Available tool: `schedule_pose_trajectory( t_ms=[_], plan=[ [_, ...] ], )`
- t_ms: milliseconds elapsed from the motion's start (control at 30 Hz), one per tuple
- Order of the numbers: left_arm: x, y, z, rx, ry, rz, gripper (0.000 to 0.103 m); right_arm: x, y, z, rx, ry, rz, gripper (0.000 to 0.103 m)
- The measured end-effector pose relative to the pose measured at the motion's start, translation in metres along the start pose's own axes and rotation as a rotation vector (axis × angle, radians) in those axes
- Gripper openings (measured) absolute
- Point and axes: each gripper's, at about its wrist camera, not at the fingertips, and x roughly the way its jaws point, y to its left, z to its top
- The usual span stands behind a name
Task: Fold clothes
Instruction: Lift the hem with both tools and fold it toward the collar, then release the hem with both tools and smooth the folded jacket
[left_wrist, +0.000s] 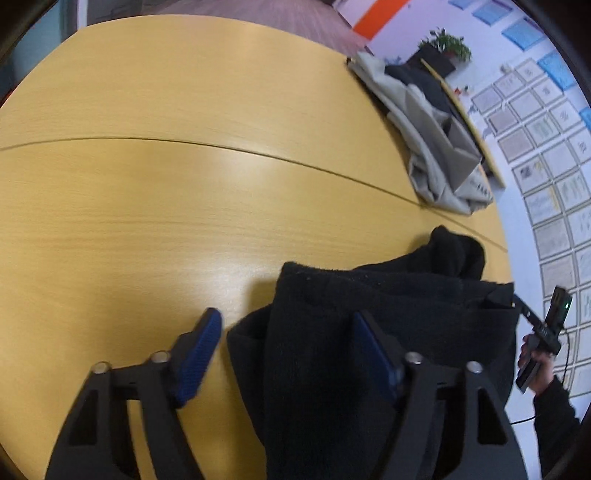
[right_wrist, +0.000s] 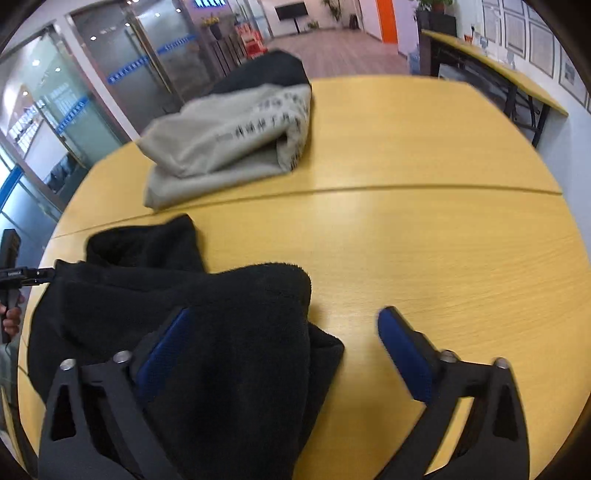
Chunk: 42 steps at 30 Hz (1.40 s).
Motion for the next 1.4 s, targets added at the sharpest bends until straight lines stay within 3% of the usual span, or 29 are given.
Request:
schedule_pose_trajectory(
  t_ms=[33, 67, 100, 233, 333, 467, 567, 633, 667, 700, 767, 800, 833, 933, 967, 1000, 1133, 1200, 1267, 1333, 1400],
  plan=[
    [0.003, -0.003, 0.001, 0.019, 0.004, 0.010, 0.028, 0.005, 0.000, 0.001, -0.003, 0.014, -0.002, 0.036],
    [0.006, -0.007, 0.003, 0.037, 0.007, 0.021, 0.028, 0.010, -0.001, 0.002, -0.005, 0.028, -0.004, 0.016],
    [0.006, -0.010, 0.003, 0.058, -0.001, 0.036, 0.025, 0.014, -0.001, 0.003, -0.008, 0.035, -0.007, 0.009],
    [-0.010, -0.002, 0.002, 0.041, -0.068, 0.002, 0.016, -0.014, -0.001, 0.006, -0.023, -0.093, -0.058, 0.007],
    [-0.021, 0.012, 0.002, 0.005, -0.114, -0.085, 0.017, -0.036, -0.015, 0.003, 0.018, -0.174, -0.054, 0.007],
    [-0.002, 0.016, 0.005, -0.003, -0.067, -0.054, 0.018, 0.002, -0.023, -0.005, 0.067, -0.037, -0.067, 0.009],
    [0.001, 0.016, 0.004, 0.001, -0.076, -0.053, 0.019, -0.001, -0.018, -0.002, 0.063, -0.058, -0.107, 0.013],
    [-0.004, 0.017, 0.003, -0.022, -0.108, -0.046, 0.020, -0.012, -0.023, -0.001, 0.081, -0.088, -0.146, 0.024],
    [-0.006, 0.015, 0.004, -0.011, -0.113, -0.019, 0.021, -0.019, -0.023, 0.002, 0.079, -0.094, -0.180, 0.027],
    [-0.011, 0.010, 0.005, 0.013, -0.136, 0.056, 0.020, -0.026, -0.024, 0.004, 0.076, -0.099, -0.215, 0.033],
    [-0.028, -0.002, 0.007, 0.055, -0.190, 0.106, 0.020, -0.045, -0.016, 0.011, 0.049, -0.127, -0.263, 0.036],
    [-0.040, -0.012, 0.007, 0.078, -0.224, 0.091, 0.020, -0.054, -0.003, 0.015, 0.012, -0.149, -0.270, 0.047],
    [-0.050, -0.024, 0.006, 0.109, -0.259, 0.063, 0.020, -0.060, 0.012, 0.019, -0.024, -0.165, -0.268, 0.061],
    [-0.060, -0.092, -0.004, 0.298, -0.316, -0.011, 0.045, -0.038, 0.081, 0.027, -0.139, -0.120, -0.113, 0.069],
    [-0.053, -0.118, -0.011, 0.387, -0.303, -0.015, 0.052, -0.031, 0.105, 0.030, -0.177, -0.105, -0.061, 0.069],
    [-0.035, -0.150, -0.021, 0.499, -0.268, -0.006, 0.052, -0.023, 0.128, 0.032, -0.215, -0.090, -0.010, 0.069],
    [0.038, -0.194, -0.047, 0.652, -0.121, 0.013, 0.043, 0.043, 0.181, 0.029, -0.241, 0.057, 0.101, 0.067],
    [0.069, -0.185, -0.048, 0.650, -0.063, 0.078, 0.036, 0.072, 0.178, 0.028, -0.179, 0.081, 0.051, 0.067],
    [0.082, -0.175, -0.046, 0.615, -0.038, 0.060, 0.034, 0.089, 0.166, 0.030, -0.111, 0.064, -0.004, 0.067],
    [0.088, -0.171, -0.045, 0.600, -0.027, 0.036, 0.034, 0.075, 0.160, 0.030, -0.091, 0.011, -0.033, 0.067],
    [0.090, -0.178, -0.054, 0.667, -0.037, 0.071, 0.037, 0.060, 0.154, 0.030, -0.073, -0.044, -0.062, 0.074]
  ],
)
